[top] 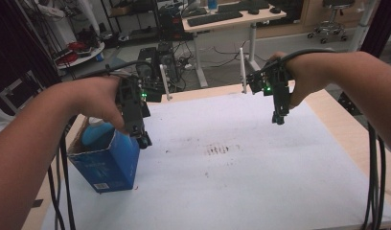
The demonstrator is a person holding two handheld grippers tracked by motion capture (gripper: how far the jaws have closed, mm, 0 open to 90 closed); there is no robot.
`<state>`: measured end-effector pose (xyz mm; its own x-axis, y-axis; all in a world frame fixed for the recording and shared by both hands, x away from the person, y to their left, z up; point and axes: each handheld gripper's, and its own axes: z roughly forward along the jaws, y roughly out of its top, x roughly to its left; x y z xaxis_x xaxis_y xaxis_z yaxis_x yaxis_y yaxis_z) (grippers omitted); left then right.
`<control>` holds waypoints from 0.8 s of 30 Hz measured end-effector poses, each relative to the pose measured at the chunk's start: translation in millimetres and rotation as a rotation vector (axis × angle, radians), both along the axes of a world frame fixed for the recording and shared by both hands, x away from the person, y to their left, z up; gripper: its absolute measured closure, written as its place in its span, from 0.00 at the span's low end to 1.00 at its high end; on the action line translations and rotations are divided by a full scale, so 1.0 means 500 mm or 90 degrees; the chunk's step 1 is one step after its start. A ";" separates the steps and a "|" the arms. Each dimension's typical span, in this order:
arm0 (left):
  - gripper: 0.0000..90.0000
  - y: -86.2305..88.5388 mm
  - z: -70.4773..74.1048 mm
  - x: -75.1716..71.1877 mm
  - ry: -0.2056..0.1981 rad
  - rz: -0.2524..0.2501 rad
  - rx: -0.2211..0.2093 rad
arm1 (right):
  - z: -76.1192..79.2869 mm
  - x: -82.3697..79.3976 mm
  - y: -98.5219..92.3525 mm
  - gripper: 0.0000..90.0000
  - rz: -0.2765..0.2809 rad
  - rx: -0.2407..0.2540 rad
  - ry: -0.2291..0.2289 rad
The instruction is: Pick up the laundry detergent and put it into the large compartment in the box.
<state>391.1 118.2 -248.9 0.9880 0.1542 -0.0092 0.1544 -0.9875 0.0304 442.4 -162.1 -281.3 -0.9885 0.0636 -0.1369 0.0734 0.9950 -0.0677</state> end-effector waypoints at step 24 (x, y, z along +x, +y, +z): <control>0.02 -0.021 -0.053 0.015 0.019 -0.004 -0.001 | 0.039 -0.004 0.017 0.04 0.019 -0.004 -0.006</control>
<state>398.5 107.7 -275.5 0.9883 0.1473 -0.0394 0.1485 -0.9885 0.0270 440.5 -153.4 -261.8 -0.9886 0.0327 -0.1469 0.0437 0.9964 -0.0728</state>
